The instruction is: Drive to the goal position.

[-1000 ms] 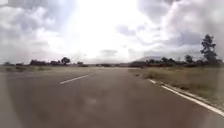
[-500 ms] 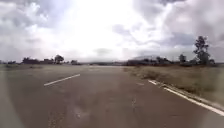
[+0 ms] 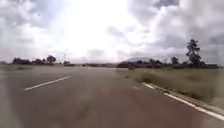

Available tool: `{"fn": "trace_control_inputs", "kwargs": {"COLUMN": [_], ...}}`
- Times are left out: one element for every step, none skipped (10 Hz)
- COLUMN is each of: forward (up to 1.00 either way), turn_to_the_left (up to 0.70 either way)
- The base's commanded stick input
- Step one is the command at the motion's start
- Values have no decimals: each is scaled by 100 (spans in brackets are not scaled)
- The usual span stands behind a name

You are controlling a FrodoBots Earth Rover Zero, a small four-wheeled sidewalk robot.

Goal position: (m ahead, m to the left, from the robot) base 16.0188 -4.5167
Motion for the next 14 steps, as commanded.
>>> {"fn": "trace_control_inputs", "kwargs": {"forward": [100, 100, 100, 100, 100, 100, 100, 100, 100, 100, 100, 100, 100, 100], "turn_to_the_left": [0, 0, 0, 0, 0, 0, 0, 0, 0, 0, 0, 0, 0, 0]}}
